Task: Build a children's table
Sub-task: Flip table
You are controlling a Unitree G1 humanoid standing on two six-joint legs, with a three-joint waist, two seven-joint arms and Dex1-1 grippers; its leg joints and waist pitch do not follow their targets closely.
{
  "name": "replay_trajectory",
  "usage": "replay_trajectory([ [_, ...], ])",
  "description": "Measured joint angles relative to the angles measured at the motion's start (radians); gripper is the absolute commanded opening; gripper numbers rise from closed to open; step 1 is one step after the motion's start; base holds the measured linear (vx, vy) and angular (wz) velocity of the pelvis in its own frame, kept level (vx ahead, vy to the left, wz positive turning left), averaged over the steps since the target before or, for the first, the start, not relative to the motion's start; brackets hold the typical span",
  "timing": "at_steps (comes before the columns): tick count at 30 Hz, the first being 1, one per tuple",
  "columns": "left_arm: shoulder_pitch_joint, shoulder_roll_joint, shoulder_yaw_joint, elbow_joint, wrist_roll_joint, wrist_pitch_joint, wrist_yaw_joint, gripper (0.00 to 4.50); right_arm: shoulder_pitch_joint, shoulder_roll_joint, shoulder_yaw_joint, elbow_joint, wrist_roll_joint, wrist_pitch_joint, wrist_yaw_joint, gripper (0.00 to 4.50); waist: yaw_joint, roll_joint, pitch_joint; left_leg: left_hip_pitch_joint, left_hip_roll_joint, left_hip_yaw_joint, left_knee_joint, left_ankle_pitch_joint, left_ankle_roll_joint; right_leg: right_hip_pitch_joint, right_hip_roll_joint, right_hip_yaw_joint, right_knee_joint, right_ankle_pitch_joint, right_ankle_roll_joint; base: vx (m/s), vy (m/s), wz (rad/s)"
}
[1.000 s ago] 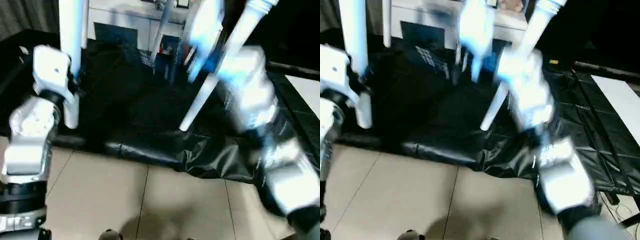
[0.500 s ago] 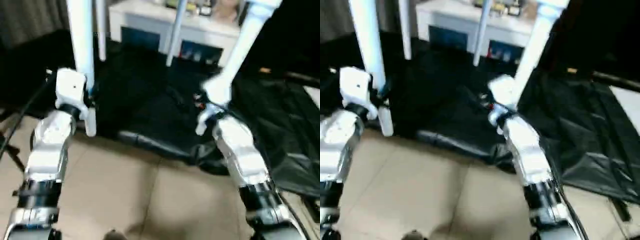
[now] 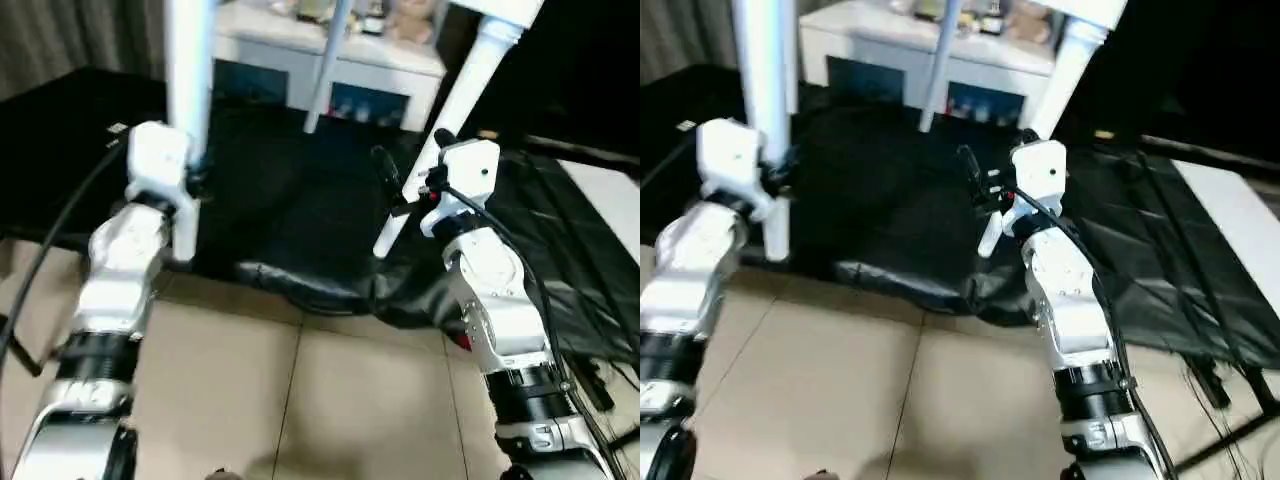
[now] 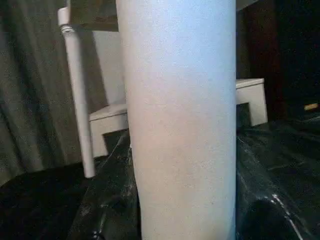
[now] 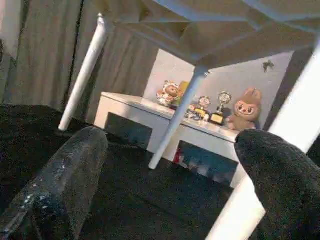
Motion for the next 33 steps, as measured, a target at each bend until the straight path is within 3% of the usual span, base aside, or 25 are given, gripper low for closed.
replay_trajectory([
  [1, -0.019, -0.009, -0.018, 0.008, 0.006, 0.000, -0.001, 1.72, -0.002, -0.005, -0.004, 0.000, -0.003, 0.004, 0.003, 4.50, 0.024, -0.024, -0.006, -0.005, 0.003, 0.039, 0.000, 0.000, 0.000, 0.010, 0.001, 0.035, 0.059, -0.043, 0.009, -0.070, -0.113, 0.18],
  [2, -0.013, -0.023, -0.019, 0.007, 0.008, -0.013, 0.001, 1.72, -0.021, -0.008, 0.007, 0.002, -0.004, 0.015, 0.010, 4.50, 0.033, -0.043, -0.011, -0.005, 0.004, 0.038, 0.056, -0.019, 0.004, -0.019, 0.004, 0.070, 0.080, -0.043, 0.032, 0.062, -0.166, 0.05],
  [3, 0.004, -0.031, -0.017, 0.010, 0.007, -0.019, 0.007, 1.72, -0.021, -0.004, 0.018, 0.001, -0.004, 0.019, 0.018, 4.50, 0.041, -0.024, -0.015, -0.003, -0.009, -0.007, 0.102, -0.026, 0.012, -0.020, 0.007, 0.070, 0.084, -0.043, 0.032, 0.062, -0.166, 0.05],
  [4, 0.011, -0.037, -0.011, 0.016, 0.006, -0.018, 0.015, 1.72, -0.014, -0.006, 0.023, 0.001, -0.004, 0.023, 0.026, 4.50, 0.042, -0.017, -0.019, 0.016, -0.032, -0.042, 0.104, -0.028, 0.015, -0.022, 0.011, 0.069, 0.082, -0.043, 0.032, 0.085, -0.072, -0.04],
  [5, 0.007, -0.034, -0.006, 0.017, 0.006, -0.018, 0.017, 1.72, -0.012, -0.007, 0.026, 0.004, -0.004, 0.033, 0.028, 4.50, 0.042, -0.019, -0.020, 0.029, -0.036, -0.045, 0.075, -0.023, -0.008, -0.033, 0.017, 0.069, 0.070, -0.034, 0.029, -0.004, -0.039, 0.18],
  [6, 0.009, -0.035, -0.001, 0.021, 0.005, -0.018, 0.020, 1.72, -0.012, -0.007, 0.031, 0.002, -0.004, 0.038, 0.035, 4.50, 0.030, -0.020, -0.020, 0.023, -0.027, -0.038, 0.059, -0.018, -0.012, -0.035, 0.027, 0.070, 0.043, -0.006, 0.021, -0.004, -0.039, 0.18],
  [8, 0.020, -0.039, 0.013, 0.018, -0.009, -0.013, 0.028, 1.72, -0.012, -0.006, 0.050, -0.014, -0.004, 0.044, 0.050, 4.50, 0.023, -0.018, -0.020, 0.012, -0.026, -0.038, 0.048, -0.002, -0.009, -0.031, 0.036, 0.068, 0.010, 0.035, 0.014, -0.035, -0.013, 0.08],
  [10, 0.036, -0.053, 0.020, 0.002, -0.018, -0.002, 0.036, 1.72, -0.012, -0.003, 0.060, -0.033, -0.004, 0.050, 0.059, 4.50, 0.018, -0.022, -0.021, 0.006, -0.023, -0.038, 0.043, 0.001, -0.009, -0.031, 0.039, 0.064, -0.005, 0.045, 0.014, 0.000, 0.000, 0.00],
  [16, 0.066, -0.092, 0.014, -0.053, -0.031, 0.059, 0.046, 1.72, -0.021, 0.028, 0.063, -0.041, 0.019, 0.107, 0.065, 4.50, 0.006, -0.033, -0.016, 0.003, -0.023, -0.033, 0.037, 0.001, -0.009, -0.031, 0.037, 0.065, -0.018, 0.052, 0.023, 0.000, 0.000, 0.00],
  [18, 0.067, -0.090, 0.023, -0.071, -0.031, 0.100, 0.057, 1.72, -0.040, 0.030, 0.056, -0.027, 0.033, 0.143, 0.065, 4.50, -0.005, -0.033, -0.016, 0.002, -0.024, -0.032, 0.036, 0.001, -0.009, -0.031, 0.037, 0.066, -0.022, 0.055, 0.023, 0.000, 0.000, 0.00],
  [25, 0.098, -0.096, 0.029, -0.148, -0.029, 0.156, 0.091, 1.72, -0.052, 0.027, 0.056, 0.024, 0.017, 0.178, 0.065, 4.50, -0.017, -0.036, -0.015, -0.002, -0.023, -0.032, 0.036, 0.004, -0.008, -0.035, 0.037, 0.066, -0.023, 0.056, 0.022, 0.000, 0.000, 0.00],
  [26, 0.107, -0.094, 0.031, -0.159, -0.029, 0.159, 0.091, 1.72, -0.052, 0.038, 0.056, 0.026, 0.019, 0.187, 0.065, 4.50, -0.015, -0.036, -0.014, 0.008, -0.012, -0.010, 0.035, 0.003, -0.008, -0.037, 0.045, 0.078, -0.024, 0.054, 0.026, 0.026, 0.007, -0.19],
  [27, 0.111, -0.088, 0.036, -0.163, -0.029, 0.166, 0.092, 1.72, -0.052, 0.044, 0.059, 0.026, 0.021, 0.191, 0.064, 4.50, -0.014, -0.034, -0.012, 0.018, -0.008, 0.001, 0.034, 0.002, -0.006, -0.039, 0.052, 0.089, -0.025, 0.053, 0.026, 0.026, 0.007, -0.19],
  [29, 0.131, -0.076, 0.055, -0.175, -0.029, 0.176, 0.092, 1.72, -0.051, 0.050, 0.065, 0.025, 0.022, 0.196, 0.060, 4.50, -0.010, -0.029, -0.005, 0.063, 0.007, 0.026, 0.024, -0.013, -0.007, -0.029, 0.065, 0.095, -0.038, 0.050, 0.020, 0.028, -0.012, -0.57],
  [30, 0.135, -0.071, 0.062, -0.180, -0.029, 0.184, 0.092, 1.72, -0.051, 0.050, 0.065, 0.024, 0.022, 0.197, 0.057, 4.50, -0.008, -0.029, -0.001, 0.083, 0.012, 0.032, 0.019, -0.024, -0.012, -0.025, 0.060, 0.091, -0.038, 0.045, 0.012, 0.038, -0.010, -0.67],
  [31, 0.135, -0.063, 0.063, -0.182, -0.029, 0.191, 0.092, 1.72, -0.049, 0.050, 0.065, 0.021, 0.022, 0.199, 0.055, 4.50, -0.008, -0.030, 0.000, 0.105, 0.016, 0.036, 0.016, -0.033, -0.018, -0.018, 0.052, 0.075, -0.037, 0.039, 0.001, 0.075, 0.006, -0.83],
  [32, 0.135, -0.054, 0.063, -0.188, -0.028, 0.196, 0.092, 1.72, -0.046, 0.050, 0.065, 0.011, 0.021, 0.203, 0.053, 4.50, -0.008, -0.030, 0.000, 0.134, 0.026, 0.041, 0.014, -0.049, -0.028, -0.009, 0.035, 0.044, -0.034, 0.029, -0.012, 0.080, -0.015, -0.94],
  [33, 0.134, -0.050, 0.063, -0.189, -0.026, 0.196, 0.092, 1.72, -0.046, 0.050, 0.065, 0.004, 0.021, 0.204, 0.052, 4.50, -0.007, -0.030, 0.000, 0.152, 0.033, 0.045, 0.013, -0.061, -0.037, -0.006, 0.028, 0.027, -0.026, 0.017, -0.017, 0.080, -0.015, -0.94],
])
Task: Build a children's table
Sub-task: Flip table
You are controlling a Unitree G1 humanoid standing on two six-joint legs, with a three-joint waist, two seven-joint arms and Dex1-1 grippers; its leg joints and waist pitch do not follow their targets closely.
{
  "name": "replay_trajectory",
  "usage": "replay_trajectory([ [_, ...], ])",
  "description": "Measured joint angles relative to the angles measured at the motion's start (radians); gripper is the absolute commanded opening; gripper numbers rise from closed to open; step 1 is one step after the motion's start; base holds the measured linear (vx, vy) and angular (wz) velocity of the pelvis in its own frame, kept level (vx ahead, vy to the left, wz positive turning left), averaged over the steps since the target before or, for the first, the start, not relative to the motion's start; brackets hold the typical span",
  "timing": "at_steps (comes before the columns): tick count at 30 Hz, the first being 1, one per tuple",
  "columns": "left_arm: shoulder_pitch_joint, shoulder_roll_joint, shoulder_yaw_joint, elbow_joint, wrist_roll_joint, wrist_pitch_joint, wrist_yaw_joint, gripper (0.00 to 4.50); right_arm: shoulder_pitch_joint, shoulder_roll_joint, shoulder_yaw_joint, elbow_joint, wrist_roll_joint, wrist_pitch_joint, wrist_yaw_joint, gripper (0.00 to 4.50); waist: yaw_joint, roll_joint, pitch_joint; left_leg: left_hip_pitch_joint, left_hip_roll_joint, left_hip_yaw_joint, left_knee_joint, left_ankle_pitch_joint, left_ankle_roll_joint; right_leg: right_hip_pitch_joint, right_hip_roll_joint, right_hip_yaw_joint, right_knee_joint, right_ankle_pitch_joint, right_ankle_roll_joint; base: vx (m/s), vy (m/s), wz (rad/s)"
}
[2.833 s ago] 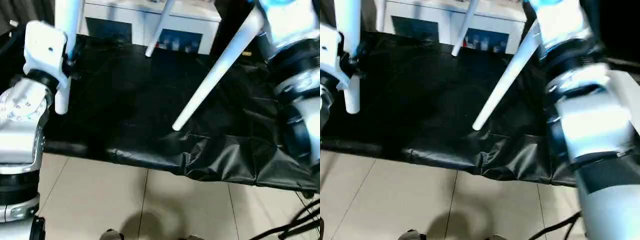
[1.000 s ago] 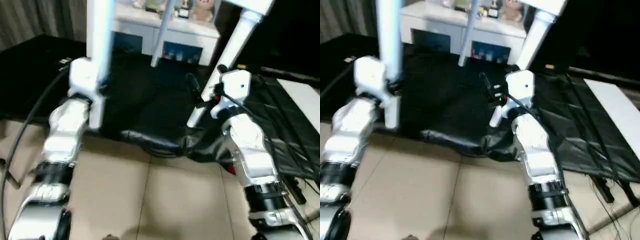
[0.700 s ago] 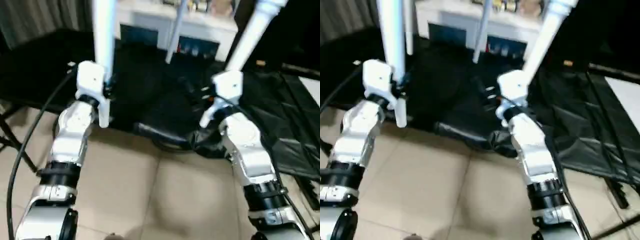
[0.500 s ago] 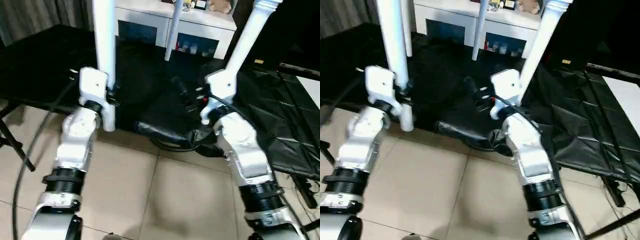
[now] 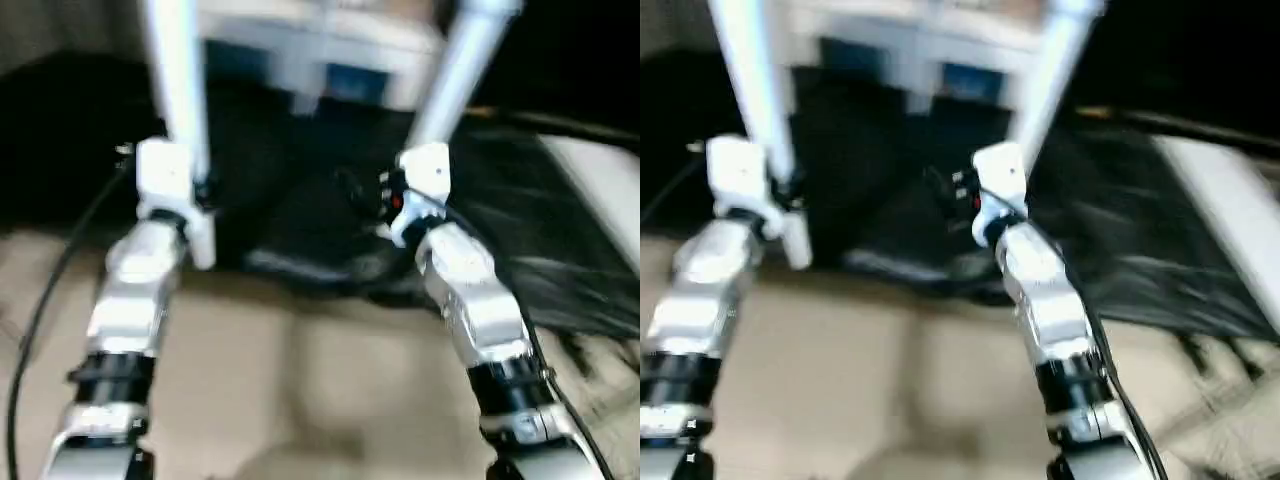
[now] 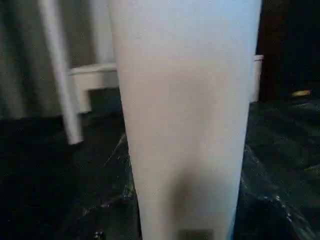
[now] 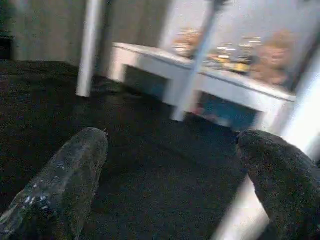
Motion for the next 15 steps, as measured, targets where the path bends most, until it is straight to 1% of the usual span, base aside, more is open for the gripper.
replay_trajectory([
  [1, -0.001, 0.004, -0.002, -0.001, 0.002, 0.000, -0.001, 1.72, 0.001, 0.000, 0.000, -0.005, -0.001, 0.000, -0.002, 4.50, 0.001, 0.000, 0.000, 0.019, 0.005, 0.005, -0.005, -0.008, -0.010, 0.000, -0.014, -0.018, 0.015, -0.012, -0.011, 0.087, -0.060, -1.01],
  [2, -0.001, 0.003, -0.004, -0.001, 0.002, 0.002, -0.002, 1.72, 0.007, 0.000, 0.000, -0.010, -0.001, 0.000, -0.004, 4.50, 0.002, -0.004, -0.001, 0.052, 0.008, 0.019, -0.016, -0.021, -0.025, -0.001, -0.025, -0.030, 0.034, -0.021, -0.010, 0.125, -0.106, -0.94],
  [3, -0.002, 0.000, -0.005, -0.003, 0.002, 0.005, -0.004, 1.72, 0.014, 0.000, 0.000, -0.017, -0.002, 0.000, -0.004, 4.50, 0.001, -0.007, -0.003, 0.073, 0.004, 0.024, -0.021, -0.035, -0.039, -0.005, -0.023, -0.030, 0.038, -0.019, -0.010, 0.125, -0.106, -0.94],
  [4, -0.003, -0.004, -0.006, -0.013, 0.001, 0.007, -0.005, 1.72, 0.021, -0.002, -0.001, -0.024, -0.002, 0.000, -0.005, 4.50, -0.001, -0.012, -0.008, 0.083, 0.000, 0.020, -0.023, -0.063, -0.041, -0.008, -0.005, -0.021, 0.040, -0.017, -0.013, 0.171, -0.117, -0.88],
  [5, -0.011, -0.011, -0.010, -0.026, -0.001, 0.011, -0.006, 1.72, 0.027, -0.008, -0.004, -0.027, -0.003, 0.000, -0.006, 4.50, 0.010, -0.014, -0.011, 0.073, -0.015, -0.008, -0.001, -0.096, -0.005, -0.003, 0.026, 0.011, 0.038, -0.015, -0.024, 0.263, -0.097, -0.72],
  [6, -0.024, -0.028, -0.028, -0.028, -0.001, 0.020, -0.008, 1.72, 0.049, -0.017, -0.013, -0.027, -0.004, 0.002, -0.007, 4.50, 0.014, -0.015, -0.009, 0.043, -0.057, -0.037, 0.062, -0.118, 0.035, 0.002, 0.059, 0.058, 0.033, -0.017, -0.030, 0.263, -0.097, -0.72],
  [7, -0.025, -0.046, -0.056, -0.033, -0.006, 0.023, -0.017, 1.72, 0.067, -0.026, -0.028, -0.020, -0.004, 0.007, -0.009, 4.50, 0.029, -0.015, -0.009, 0.015, -0.110, -0.052, 0.127, -0.120, 0.038, 0.019, 0.090, 0.111, 0.023, -0.016, -0.040, 0.279, -0.069, -0.45],
  [8, -0.022, -0.049, -0.068, -0.046, -0.009, 0.027, -0.023, 1.72, 0.071, -0.025, -0.037, -0.018, -0.004, 0.012, -0.011, 4.50, 0.036, -0.015, -0.008, -0.022, -0.161, -0.069, 0.179, -0.113, 0.025, 0.035, 0.112, 0.148, 0.012, -0.016, -0.042, 0.224, -0.027, -0.33],
  [9, -0.022, -0.046, -0.070, -0.069, -0.009, 0.030, -0.032, 1.72, 0.068, -0.020, -0.036, -0.023, -0.004, 0.011, -0.013, 4.50, 0.040, -0.013, -0.009, -0.091, -0.206, -0.090, 0.210, -0.093, -0.002, 0.053, 0.128, 0.156, -0.006, -0.012, -0.044, 0.224, -0.027, -0.33],
  [10, -0.022, -0.038, -0.069, -0.090, -0.010, 0.033, -0.036, 1.72, 0.060, -0.017, -0.033, -0.027, -0.004, 0.011, -0.013, 4.50, 0.039, -0.004, -0.014, -0.146, -0.213, -0.117, 0.192, -0.066, -0.008, 0.060, 0.140, 0.140, -0.013, -0.010, -0.041, 0.026, 0.013, -0.25],
  [11, -0.016, -0.028, -0.063, -0.117, -0.012, 0.044, -0.040, 1.72, 0.039, -0.016, -0.022, -0.038, -0.006, 0.010, -0.012, 4.50, 0.033, 0.029, -0.020, -0.191, -0.181, -0.152, 0.072, 0.011, 0.035, 0.058, 0.166, 0.085, 0.005, -0.022, -0.049, -0.239, -0.039, -0.27],
  [12, -0.011, -0.021, -0.054, -0.125, -0.014, 0.049, -0.040, 1.72, 0.029, -0.005, -0.010, -0.045, -0.006, 0.005, -0.012, 4.50, 0.028, 0.047, -0.018, -0.214, -0.153, -0.162, 0.064, 0.096, 0.138, 0.053, 0.172, 0.038, 0.032, -0.044, -0.049, -0.239, -0.039, -0.27],
  [13, 0.001, -0.015, -0.041, -0.127, -0.014, 0.056, -0.039, 1.72, 0.029, 0.006, 0.009, -0.046, -0.006, 0.006, -0.008, 4.50, 0.024, 0.049, -0.017, -0.222, -0.145, -0.176, 0.075, 0.097, 0.135, 0.024, 0.161, 0.013, 0.086, -0.051, -0.032, -0.167, -0.134, -0.37],
  [14, 0.019, -0.019, -0.035, -0.127, -0.015, 0.060, -0.035, 1.72, 0.036, 0.011, 0.022, -0.046, -0.006, 0.007, -0.006, 4.50, 0.004, 0.041, -0.017, -0.217, -0.153, -0.188, 0.071, 0.101, 0.129, -0.001, 0.132, 0.026, 0.127, -0.050, 0.023, -0.062, -0.067, -0.16],
  [15, 0.024, -0.031, -0.036, -0.127, -0.015, 0.065, -0.031, 1.72, 0.037, 0.003, 0.018, -0.047, -0.006, 0.008, -0.007, 4.50, -0.001, 0.039, -0.016, -0.220, -0.156, -0.184, 0.064, 0.107, 0.121, -0.009, 0.104, 0.051, 0.113, -0.050, 0.041, -0.062, -0.067, -0.16],
])
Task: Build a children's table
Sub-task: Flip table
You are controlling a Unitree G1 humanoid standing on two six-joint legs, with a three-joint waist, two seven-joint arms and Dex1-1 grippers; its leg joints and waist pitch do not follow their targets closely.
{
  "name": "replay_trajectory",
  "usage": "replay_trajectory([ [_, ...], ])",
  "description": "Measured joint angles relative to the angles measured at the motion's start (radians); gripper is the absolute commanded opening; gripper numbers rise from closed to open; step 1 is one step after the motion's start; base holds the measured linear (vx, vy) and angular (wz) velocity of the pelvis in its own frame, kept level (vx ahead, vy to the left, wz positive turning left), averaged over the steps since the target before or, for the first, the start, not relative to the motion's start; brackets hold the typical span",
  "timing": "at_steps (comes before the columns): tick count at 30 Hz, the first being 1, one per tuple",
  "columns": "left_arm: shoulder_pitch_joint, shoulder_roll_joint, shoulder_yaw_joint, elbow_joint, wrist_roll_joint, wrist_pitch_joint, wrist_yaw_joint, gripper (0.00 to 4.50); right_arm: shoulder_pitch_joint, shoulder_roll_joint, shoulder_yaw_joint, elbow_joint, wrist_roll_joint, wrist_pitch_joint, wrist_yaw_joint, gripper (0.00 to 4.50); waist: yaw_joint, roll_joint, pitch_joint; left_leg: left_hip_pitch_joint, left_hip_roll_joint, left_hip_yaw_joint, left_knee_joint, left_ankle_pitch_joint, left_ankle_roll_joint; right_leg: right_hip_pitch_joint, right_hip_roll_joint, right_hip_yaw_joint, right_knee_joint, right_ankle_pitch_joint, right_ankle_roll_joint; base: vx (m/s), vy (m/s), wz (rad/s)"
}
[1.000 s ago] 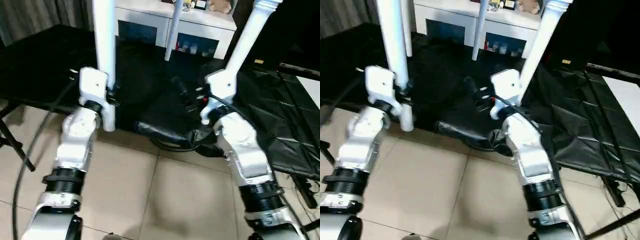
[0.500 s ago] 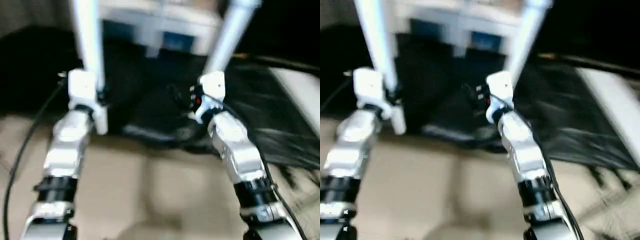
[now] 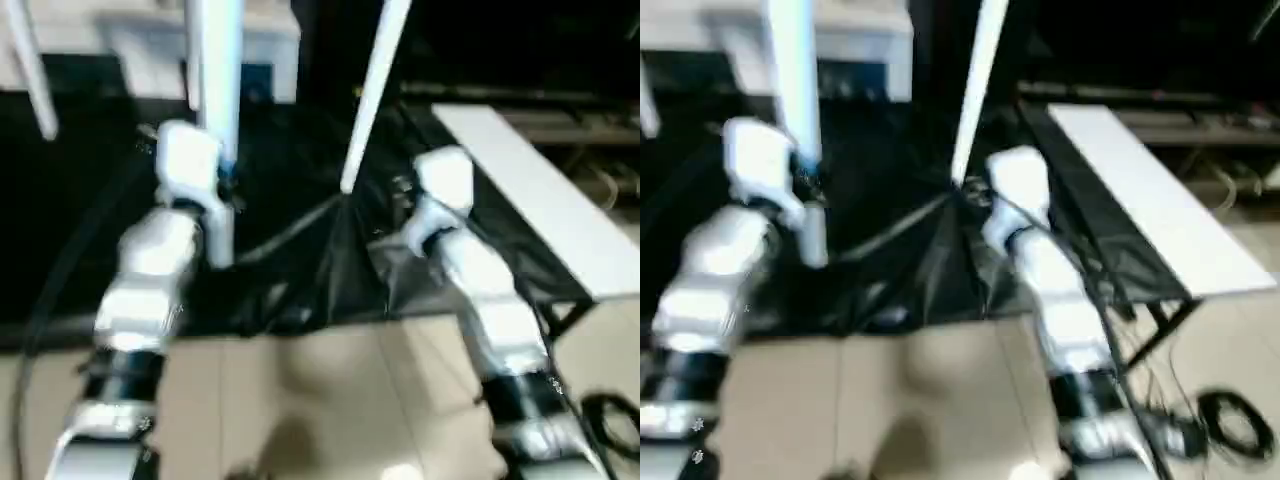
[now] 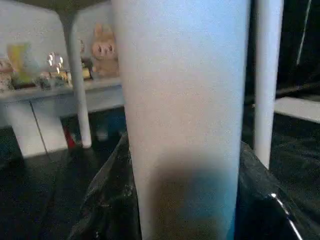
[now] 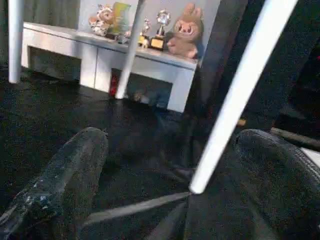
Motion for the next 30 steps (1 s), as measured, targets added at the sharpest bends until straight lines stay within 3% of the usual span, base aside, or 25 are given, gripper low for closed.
replay_trajectory([
  [1, -0.001, -0.009, -0.009, 0.000, 0.000, -0.002, -0.001, 1.72, 0.000, -0.012, -0.010, -0.001, 0.000, 0.000, -0.001, 4.50, -0.001, -0.005, 0.000, -0.007, 0.002, 0.019, -0.007, 0.008, -0.001, -0.003, -0.030, 0.011, -0.024, 0.002, -0.017, -0.130, 0.049, 0.06],
  [2, -0.001, -0.014, -0.020, -0.001, -0.006, -0.003, -0.002, 1.72, 0.005, -0.019, -0.021, -0.001, -0.001, 0.001, -0.002, 4.50, 0.003, -0.006, 0.001, -0.009, 0.008, 0.035, -0.027, 0.016, 0.002, -0.010, -0.036, 0.009, -0.042, 0.015, -0.017, -0.129, 0.050, -0.02],
  [5, -0.001, -0.021, -0.020, 0.001, -0.009, 0.011, 0.014, 1.72, 0.010, -0.021, -0.029, -0.001, -0.003, 0.005, -0.001, 4.50, -0.002, -0.003, 0.008, 0.007, 0.037, 0.080, -0.063, 0.017, -0.007, 0.002, -0.058, -0.024, -0.095, 0.046, -0.022, -0.105, 0.052, -0.12],
  [7, -0.001, -0.020, -0.007, 0.001, -0.008, 0.020, 0.028, 1.72, 0.009, -0.017, -0.025, -0.002, -0.003, 0.006, 0.000, 4.50, -0.015, -0.001, 0.010, 0.008, 0.046, 0.082, -0.064, 0.017, -0.007, 0.007, -0.062, -0.039, -0.110, 0.048, -0.023, -0.078, 0.071, -0.20],
  [10, 0.001, -0.015, 0.013, 0.000, -0.006, 0.046, 0.044, 1.72, 0.009, -0.022, -0.021, -0.001, -0.002, 0.016, 0.001, 4.50, -0.028, -0.002, 0.010, 0.010, 0.046, 0.083, -0.065, 0.017, -0.008, 0.007, -0.065, -0.040, -0.124, 0.060, -0.025, -0.061, 0.061, -0.15],
  [13, 0.018, -0.014, 0.022, -0.010, -0.012, 0.048, 0.042, 1.72, 0.009, -0.025, -0.019, 0.010, 0.000, 0.029, 0.007, 4.50, -0.032, -0.008, 0.012, 0.015, 0.046, 0.095, -0.070, 0.017, -0.008, 0.000, -0.081, -0.047, -0.125, 0.060, -0.025, -0.055, 0.047, -0.21],
  [14, 0.023, -0.015, 0.023, -0.013, -0.018, 0.048, 0.040, 2.26, 0.009, -0.028, -0.018, 0.016, -0.001, 0.033, 0.014, 4.50, -0.032, -0.009, 0.013, 0.015, 0.046, 0.097, -0.071, 0.017, -0.008, -0.002, -0.087, -0.052, -0.127, 0.060, -0.024, -0.044, 0.046, -0.21],
  [15, 0.029, -0.017, 0.023, -0.020, -0.025, 0.049, 0.034, 2.40, 0.009, -0.030, -0.018, 0.021, -0.001, 0.035, 0.018, 4.50, -0.033, -0.010, 0.014, 0.016, 0.046, 0.098, -0.071, 0.017, -0.008, -0.002, -0.094, -0.061, -0.128, 0.060, -0.024, -0.044, 0.046, -0.21],
  [17, 0.038, -0.021, 0.022, -0.049, -0.028, 0.051, 0.032, 2.40, 0.009, -0.030, -0.017, 0.031, -0.006, 0.044, 0.019, 4.50, -0.035, -0.010, 0.015, 0.017, 0.048, 0.098, -0.071, 0.017, -0.007, -0.002, -0.097, -0.069, -0.135, 0.060, -0.024, -0.019, 0.022, -0.09],
  [22, 0.048, -0.016, 0.048, -0.110, -0.030, 0.060, 0.044, 2.83, 0.010, -0.029, -0.017, 0.039, -0.006, 0.051, 0.018, 4.50, -0.051, -0.009, 0.016, 0.023, 0.048, 0.100, -0.074, 0.016, -0.007, -0.002, -0.098, -0.068, -0.145, 0.060, -0.024, 0.000, 0.000, 0.00],
  [26, 0.089, -0.011, 0.065, -0.140, -0.031, 0.063, 0.052, 3.17, 0.010, -0.030, -0.018, 0.039, -0.004, 0.050, 0.021, 4.50, -0.055, -0.005, 0.019, 0.033, 0.049, 0.100, -0.081, 0.016, -0.007, 0.000, -0.098, -0.071, -0.153, 0.060, -0.024, -0.009, 0.005, -0.05],
  [27, 0.101, -0.004, 0.069, -0.152, -0.028, 0.062, 0.057, 3.25, 0.010, -0.029, -0.019, 0.039, 0.001, 0.049, 0.022, 4.50, -0.054, -0.004, 0.021, 0.033, 0.049, 0.104, -0.089, 0.016, -0.007, 0.000, -0.097, -0.072, -0.152, 0.059, -0.024, 0.000, 0.000, 0.00],
  [28, 0.103, 0.002, 0.072, -0.157, -0.027, 0.062, 0.062, 3.25, 0.014, -0.028, -0.022, 0.038, 0.004, 0.048, 0.023, 4.50, -0.044, -0.003, 0.025, 0.030, 0.049, 0.121, -0.102, 0.016, -0.008, -0.008, -0.098, -0.068, -0.116, 0.033, -0.039, -0.099, -0.009, -0.06],
  [29, 0.103, 0.004, 0.073, -0.173, -0.027, 0.062, 0.067, 3.41, 0.023, -0.028, -0.032, 0.035, 0.007, 0.047, 0.024, 4.50, -0.023, -0.033, 0.018, 0.032, 0.052, 0.165, -0.110, 0.017, -0.008, -0.009, -0.110, -0.037, -0.058, -0.006, -0.037, -0.064, -0.098, 0.13],
  [30, 0.112, 0.006, 0.078, -0.197, -0.025, 0.062, 0.069, 3.64, 0.022, -0.029, -0.036, 0.036, 0.008, 0.047, 0.025, 4.50, -0.019, -0.052, 0.018, 0.033, 0.053, 0.180, -0.068, -0.001, -0.025, -0.035, -0.116, -0.021, -0.051, -0.001, -0.016, -0.064, -0.098, 0.13],
])
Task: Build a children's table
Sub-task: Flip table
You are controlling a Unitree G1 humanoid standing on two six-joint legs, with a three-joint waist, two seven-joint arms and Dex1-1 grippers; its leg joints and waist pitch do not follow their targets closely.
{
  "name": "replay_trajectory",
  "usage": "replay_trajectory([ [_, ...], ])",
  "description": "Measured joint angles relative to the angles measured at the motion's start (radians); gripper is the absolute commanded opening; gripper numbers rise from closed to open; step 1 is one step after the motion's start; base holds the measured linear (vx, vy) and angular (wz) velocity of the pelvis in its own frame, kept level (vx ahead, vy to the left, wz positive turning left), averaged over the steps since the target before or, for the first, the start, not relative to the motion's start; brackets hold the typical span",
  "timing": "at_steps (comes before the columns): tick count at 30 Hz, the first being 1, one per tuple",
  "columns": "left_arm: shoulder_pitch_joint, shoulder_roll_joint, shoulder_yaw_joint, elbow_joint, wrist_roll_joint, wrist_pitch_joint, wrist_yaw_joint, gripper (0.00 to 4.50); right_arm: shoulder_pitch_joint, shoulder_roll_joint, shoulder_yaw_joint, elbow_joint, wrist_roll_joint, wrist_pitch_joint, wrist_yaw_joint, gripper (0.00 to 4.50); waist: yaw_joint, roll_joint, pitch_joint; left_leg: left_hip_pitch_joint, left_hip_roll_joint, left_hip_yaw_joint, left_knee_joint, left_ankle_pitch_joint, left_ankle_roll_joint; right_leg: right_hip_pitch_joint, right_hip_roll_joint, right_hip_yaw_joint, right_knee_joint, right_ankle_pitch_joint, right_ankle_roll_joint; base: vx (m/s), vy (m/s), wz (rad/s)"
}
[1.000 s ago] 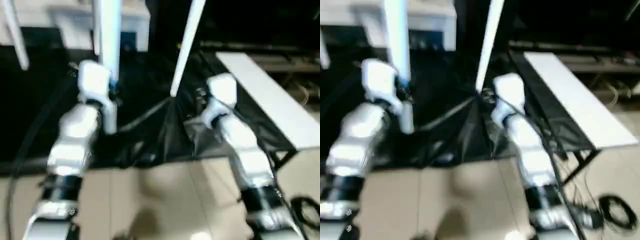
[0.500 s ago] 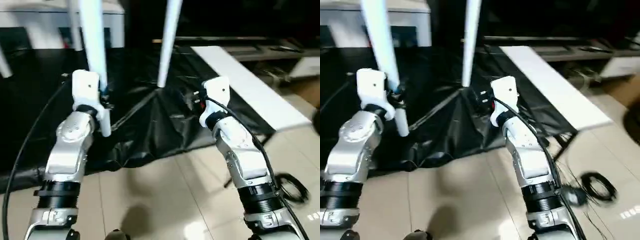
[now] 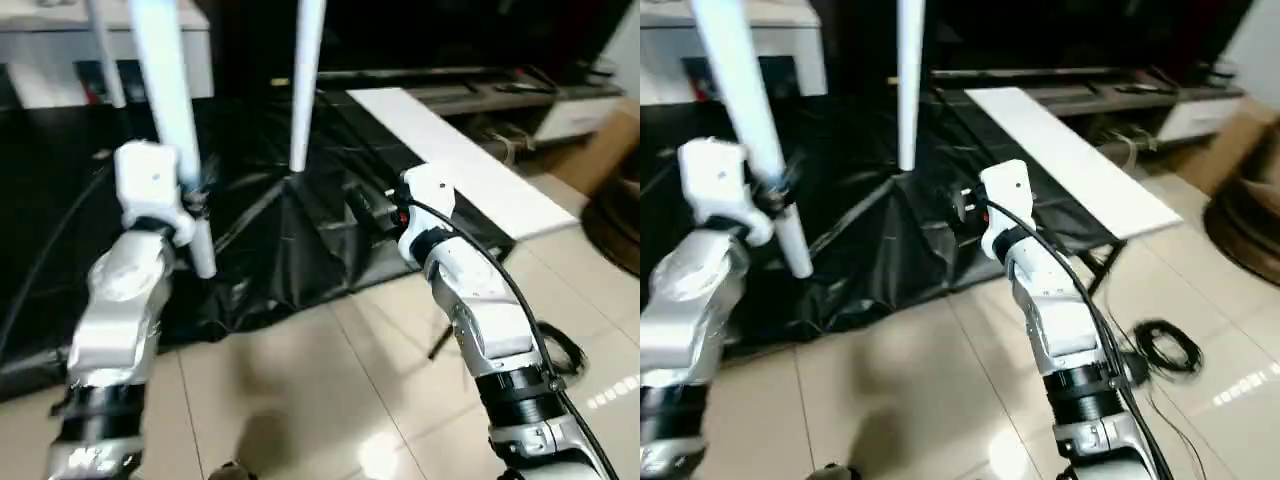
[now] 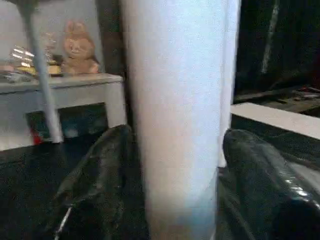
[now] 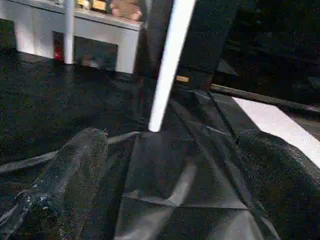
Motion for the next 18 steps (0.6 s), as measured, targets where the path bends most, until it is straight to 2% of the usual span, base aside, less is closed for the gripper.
replay_trajectory([
  [1, 0.028, 0.004, 0.010, -0.024, 0.005, 0.001, 0.004, 3.64, -0.002, 0.005, 0.004, 0.001, 0.001, 0.000, 0.002, 4.50, 0.012, 0.017, 0.001, -0.010, -0.001, -0.047, 0.094, -0.035, -0.003, -0.002, 0.002, -0.003, 0.003, 0.003, 0.003, 0.023, -0.101, -0.04],
  [2, 0.051, 0.019, 0.022, -0.032, 0.024, 0.017, 0.021, 3.64, 0.001, 0.013, 0.011, 0.000, 0.002, -0.002, 0.003, 4.50, 0.013, 0.032, 0.000, 0.016, -0.019, -0.103, 0.143, -0.056, 0.004, 0.007, 0.002, -0.012, 0.000, 0.004, 0.004, 0.073, 0.010, -0.24],
  [3, 0.049, 0.035, 0.025, -0.040, 0.040, 0.027, 0.030, 3.64, 0.003, 0.012, 0.011, -0.001, 0.003, -0.005, 0.002, 4.50, 0.009, 0.043, 0.003, 0.044, -0.022, -0.117, 0.108, -0.113, -0.017, 0.004, 0.001, -0.024, -0.008, 0.005, 0.004, 0.073, 0.010, -0.24],
  [4, 0.046, 0.043, 0.032, -0.046, 0.051, 0.032, 0.042, 3.64, 0.009, 0.012, 0.009, 0.001, 0.002, -0.005, 0.001, 4.50, -0.004, 0.035, 0.006, 0.041, -0.014, -0.104, 0.089, -0.107, -0.024, -0.001, 0.008, -0.019, -0.025, 0.011, 0.000, 0.000, 0.000, 0.00],
  [5, 0.051, 0.052, 0.046, -0.047, 0.064, 0.040, 0.056, 3.64, 0.014, 0.013, 0.010, 0.004, 0.002, -0.005, 0.001, 4.50, -0.019, 0.037, 0.005, 0.042, -0.005, -0.096, 0.070, -0.090, -0.022, 0.006, 0.021, -0.013, -0.055, 0.037, -0.018, -0.082, 0.000, 0.14],
  [6, 0.055, 0.064, 0.060, -0.047, 0.070, 0.041, 0.064, 3.64, 0.014, 0.017, 0.012, 0.003, 0.002, -0.005, 0.001, 4.50, -0.031, 0.039, 0.006, 0.042, -0.004, -0.094, 0.066, -0.085, -0.020, 0.013, 0.021, -0.015, -0.076, 0.076, -0.024, -0.082, 0.000, 0.14],
  [9, 0.069, 0.074, 0.132, -0.068, 0.074, 0.041, 0.087, 3.64, 0.014, 0.019, 0.016, 0.002, 0.003, -0.010, 0.002, 4.50, -0.052, 0.037, 0.005, 0.046, -0.001, -0.086, 0.064, -0.084, -0.019, 0.017, 0.019, -0.016, -0.092, 0.121, -0.017, -0.020, 0.009, -0.02],
  [13, 0.099, 0.062, 0.150, -0.155, 0.058, 0.046, 0.094, 3.64, 0.016, 0.017, 0.015, 0.002, 0.008, -0.012, 0.010, 4.50, -0.056, 0.034, 0.003, 0.050, 0.001, -0.084, 0.038, -0.084, -0.019, 0.015, 0.019, -0.024, -0.111, 0.120, -0.015, 0.000, 0.000, 0.00],
  [14, 0.101, 0.053, 0.151, -0.174, 0.049, 0.049, 0.096, 3.64, 0.016, 0.019, 0.016, 0.002, 0.010, -0.012, 0.014, 4.50, -0.056, 0.029, 0.002, 0.049, 0.002, -0.083, 0.032, -0.084, -0.020, 0.013, 0.019, -0.025, -0.113, 0.120, -0.015, 0.000, 0.000, 0.00],
  [18, 0.143, 0.039, 0.163, -0.237, 0.013, 0.037, 0.093, 3.64, 0.020, 0.020, 0.017, -0.005, 0.018, -0.025, 0.029, 4.50, -0.057, 0.029, 0.002, 0.048, 0.008, -0.083, 0.032, -0.083, -0.021, 0.012, 0.020, -0.035, -0.113, 0.120, -0.015, 0.000, 0.000, 0.00],
])
